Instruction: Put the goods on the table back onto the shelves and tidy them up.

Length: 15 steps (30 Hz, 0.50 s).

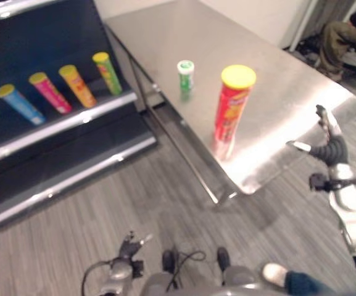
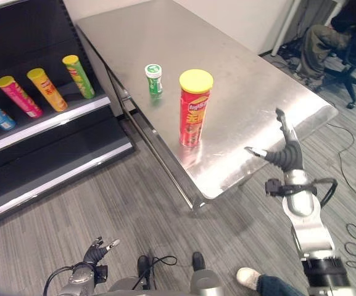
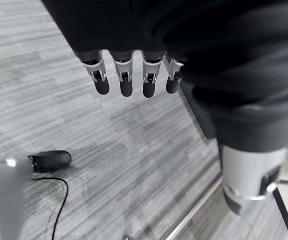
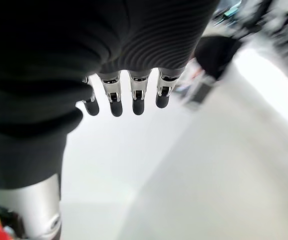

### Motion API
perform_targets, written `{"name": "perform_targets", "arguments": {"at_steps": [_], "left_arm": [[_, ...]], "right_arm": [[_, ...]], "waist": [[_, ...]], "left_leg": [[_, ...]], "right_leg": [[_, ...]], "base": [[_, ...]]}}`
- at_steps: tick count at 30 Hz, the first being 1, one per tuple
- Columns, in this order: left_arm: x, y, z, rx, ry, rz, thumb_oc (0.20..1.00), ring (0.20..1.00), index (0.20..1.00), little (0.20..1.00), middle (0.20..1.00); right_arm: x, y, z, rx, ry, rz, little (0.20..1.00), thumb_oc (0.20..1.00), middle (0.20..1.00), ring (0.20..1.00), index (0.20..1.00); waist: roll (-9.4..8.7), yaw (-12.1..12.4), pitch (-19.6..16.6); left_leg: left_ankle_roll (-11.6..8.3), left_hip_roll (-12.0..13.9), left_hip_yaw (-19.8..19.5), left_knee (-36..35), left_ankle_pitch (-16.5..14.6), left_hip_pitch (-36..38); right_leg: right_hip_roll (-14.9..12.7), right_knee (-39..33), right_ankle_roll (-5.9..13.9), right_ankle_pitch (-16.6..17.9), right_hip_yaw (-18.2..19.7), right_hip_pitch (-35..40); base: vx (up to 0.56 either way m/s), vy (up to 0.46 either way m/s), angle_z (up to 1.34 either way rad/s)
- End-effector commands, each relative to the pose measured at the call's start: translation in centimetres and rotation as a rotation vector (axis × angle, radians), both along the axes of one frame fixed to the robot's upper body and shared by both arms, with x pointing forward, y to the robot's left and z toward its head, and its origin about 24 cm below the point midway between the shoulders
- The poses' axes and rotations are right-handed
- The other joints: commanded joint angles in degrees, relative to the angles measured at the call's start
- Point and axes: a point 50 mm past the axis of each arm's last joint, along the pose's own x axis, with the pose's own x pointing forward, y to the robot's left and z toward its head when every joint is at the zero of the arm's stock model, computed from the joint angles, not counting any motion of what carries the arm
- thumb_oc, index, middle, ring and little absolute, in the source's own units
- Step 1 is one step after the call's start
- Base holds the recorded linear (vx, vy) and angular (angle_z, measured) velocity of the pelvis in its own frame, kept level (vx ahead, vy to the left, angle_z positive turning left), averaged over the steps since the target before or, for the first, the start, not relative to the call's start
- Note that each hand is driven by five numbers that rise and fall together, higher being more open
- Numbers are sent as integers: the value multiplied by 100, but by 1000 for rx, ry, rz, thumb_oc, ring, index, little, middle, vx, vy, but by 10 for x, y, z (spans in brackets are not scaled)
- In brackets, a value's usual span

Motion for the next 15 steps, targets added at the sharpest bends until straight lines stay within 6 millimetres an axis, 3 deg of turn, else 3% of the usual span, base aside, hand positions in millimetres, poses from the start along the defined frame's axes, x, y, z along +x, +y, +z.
{"name": "perform_targets", "arguments": {"at_steps": [1, 6, 15], "left_arm": [[5, 25, 8, 80, -17, -4, 1000, 1000, 1000, 1000, 1000], [-9, 27, 2, 86, 29, 16, 1000, 1000, 1000, 1000, 1000], [-20, 29, -1, 72, 58, 50, 1000, 1000, 1000, 1000, 1000]], "right_arm": [[12, 7, 37, 4, -123, 70, 1000, 1000, 1000, 1000, 1000], [31, 27, 56, -56, -138, 142, 1000, 1000, 1000, 1000, 1000], [54, 50, 65, -63, -61, 256, 1000, 1000, 1000, 1000, 1000]], "waist": [[-268, 242, -224], [-256, 378, -235], [-269, 481, -248]], "left_leg": [[-316, 294, 94, 1003, -1117, -120], [-329, 262, 79, 943, -1083, -89], [-338, 229, 54, 868, -1025, -114]], "right_leg": [[-413, 516, 269, -941, -321, 88], [-455, 486, 282, -920, -406, 132], [-515, 473, 312, -865, -502, 114]], "base": [[16, -15, 8], [8, -7, 13], [0, 1, 2]]}}
